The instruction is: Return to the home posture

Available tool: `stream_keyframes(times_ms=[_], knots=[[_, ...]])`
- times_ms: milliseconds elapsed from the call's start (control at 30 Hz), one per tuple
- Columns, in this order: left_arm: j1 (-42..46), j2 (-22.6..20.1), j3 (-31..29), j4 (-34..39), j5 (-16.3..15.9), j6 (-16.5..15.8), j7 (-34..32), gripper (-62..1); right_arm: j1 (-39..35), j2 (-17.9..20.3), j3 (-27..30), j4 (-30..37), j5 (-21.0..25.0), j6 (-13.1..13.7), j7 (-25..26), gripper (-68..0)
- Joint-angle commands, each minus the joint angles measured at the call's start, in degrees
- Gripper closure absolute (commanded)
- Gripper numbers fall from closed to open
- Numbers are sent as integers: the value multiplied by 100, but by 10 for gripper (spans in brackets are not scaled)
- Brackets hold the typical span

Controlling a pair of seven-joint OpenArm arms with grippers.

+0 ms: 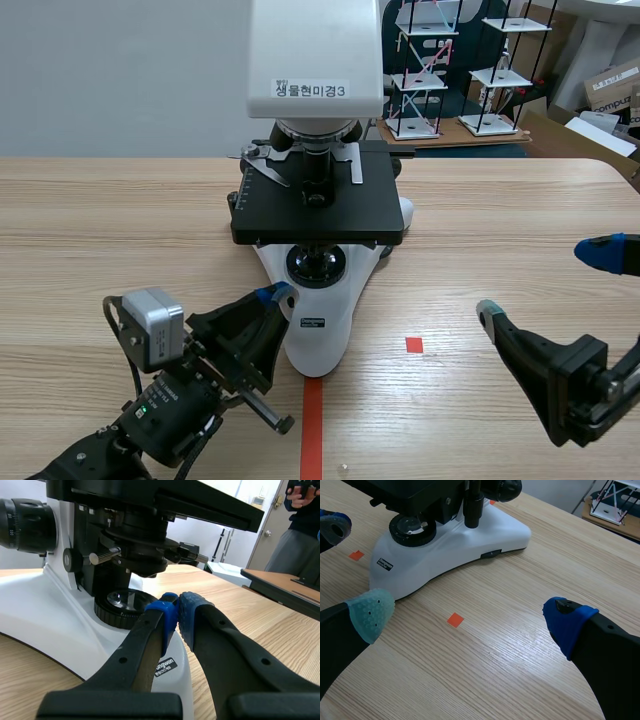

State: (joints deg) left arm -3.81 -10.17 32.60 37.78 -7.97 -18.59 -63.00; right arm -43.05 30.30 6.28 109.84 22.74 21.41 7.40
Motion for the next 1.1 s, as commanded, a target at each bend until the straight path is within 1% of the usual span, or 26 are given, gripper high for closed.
stream_keyframes(times_ms=[0,600,733,933,967,1000,1067], knots=[[-15,-17,-37,50,-26,4,-48,-43,17,48,50,68,44,-22,61,-667],[-17,-17,-37,52,-20,4,-50,-43,17,48,50,68,44,-22,57,-667],[-17,-20,-37,52,186,7,-48,-42,17,48,50,68,44,-22,42,-667],[-15,-52,-48,52,184,26,-20,-43,17,48,50,68,44,-22,42,-667],[-15,-72,-48,52,184,50,-20,-46,17,48,50,68,44,-22,42,-667],[-13,-122,-48,55,184,52,-20,-63,17,48,50,68,44,-22,42,-667],[9,-197,-48,92,184,61,-13,-129,17,48,50,68,44,-22,42,-667]])
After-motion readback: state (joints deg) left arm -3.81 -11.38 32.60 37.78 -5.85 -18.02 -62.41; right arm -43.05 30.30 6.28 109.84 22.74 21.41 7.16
